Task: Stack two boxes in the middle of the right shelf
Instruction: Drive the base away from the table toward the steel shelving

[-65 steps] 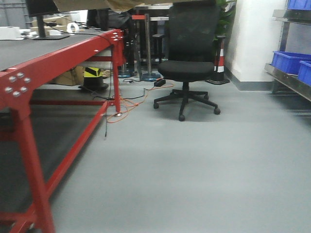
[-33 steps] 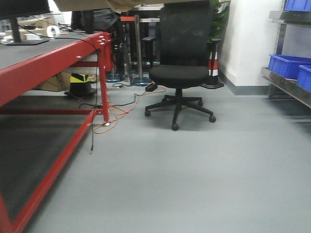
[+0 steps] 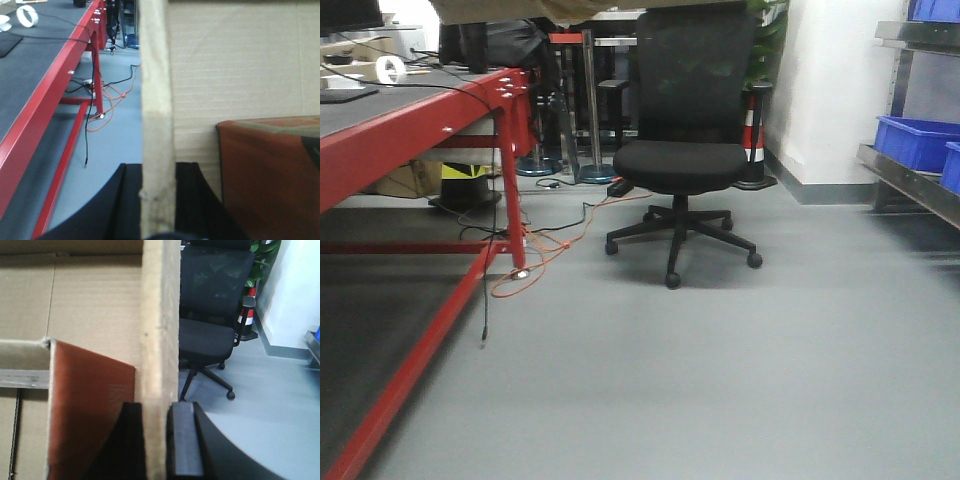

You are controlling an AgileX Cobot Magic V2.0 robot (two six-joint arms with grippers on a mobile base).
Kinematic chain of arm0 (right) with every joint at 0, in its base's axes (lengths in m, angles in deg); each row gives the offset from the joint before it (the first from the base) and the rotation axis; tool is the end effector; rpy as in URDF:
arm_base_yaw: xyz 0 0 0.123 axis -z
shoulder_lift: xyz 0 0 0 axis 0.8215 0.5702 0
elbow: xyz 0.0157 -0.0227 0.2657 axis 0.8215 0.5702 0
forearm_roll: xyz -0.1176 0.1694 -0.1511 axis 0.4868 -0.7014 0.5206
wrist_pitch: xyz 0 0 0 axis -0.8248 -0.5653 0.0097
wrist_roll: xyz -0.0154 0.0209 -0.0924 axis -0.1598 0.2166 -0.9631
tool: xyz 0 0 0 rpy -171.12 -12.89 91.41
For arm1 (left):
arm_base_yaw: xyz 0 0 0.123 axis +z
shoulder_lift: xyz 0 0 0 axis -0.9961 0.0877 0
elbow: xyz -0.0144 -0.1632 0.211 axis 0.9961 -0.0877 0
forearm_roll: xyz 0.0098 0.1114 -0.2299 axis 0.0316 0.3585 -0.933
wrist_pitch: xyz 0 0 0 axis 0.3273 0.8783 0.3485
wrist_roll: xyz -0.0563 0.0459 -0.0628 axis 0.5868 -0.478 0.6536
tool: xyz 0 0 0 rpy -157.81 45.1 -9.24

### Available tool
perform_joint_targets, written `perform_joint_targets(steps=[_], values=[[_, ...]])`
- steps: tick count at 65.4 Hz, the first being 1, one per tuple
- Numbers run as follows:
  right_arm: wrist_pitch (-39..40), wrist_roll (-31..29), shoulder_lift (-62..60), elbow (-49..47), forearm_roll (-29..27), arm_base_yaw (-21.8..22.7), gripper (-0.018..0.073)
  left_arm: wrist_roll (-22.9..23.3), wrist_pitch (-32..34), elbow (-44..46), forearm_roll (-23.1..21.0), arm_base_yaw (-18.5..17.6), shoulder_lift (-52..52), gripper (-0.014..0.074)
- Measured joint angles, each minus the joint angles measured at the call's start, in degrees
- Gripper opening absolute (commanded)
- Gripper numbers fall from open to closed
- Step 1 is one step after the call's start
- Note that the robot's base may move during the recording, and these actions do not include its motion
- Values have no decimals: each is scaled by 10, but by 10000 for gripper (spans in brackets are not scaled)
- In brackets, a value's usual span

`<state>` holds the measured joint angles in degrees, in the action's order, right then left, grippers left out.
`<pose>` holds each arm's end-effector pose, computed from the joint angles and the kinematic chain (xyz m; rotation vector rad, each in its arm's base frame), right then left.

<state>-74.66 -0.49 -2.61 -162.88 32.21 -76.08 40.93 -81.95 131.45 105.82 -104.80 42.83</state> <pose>0.3305 0.0975 0.4668 -0.0582 1.7521 0.0696 0.3326 -0.0857 0.4676 -0.0825 1.8618 -0.0464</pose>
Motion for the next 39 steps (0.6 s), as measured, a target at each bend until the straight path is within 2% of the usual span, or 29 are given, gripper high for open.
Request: perform_joint_targets(steps=[39], values=[[3, 0, 2, 0, 0, 0, -167, 0, 0, 0, 2, 2, 0, -111]])
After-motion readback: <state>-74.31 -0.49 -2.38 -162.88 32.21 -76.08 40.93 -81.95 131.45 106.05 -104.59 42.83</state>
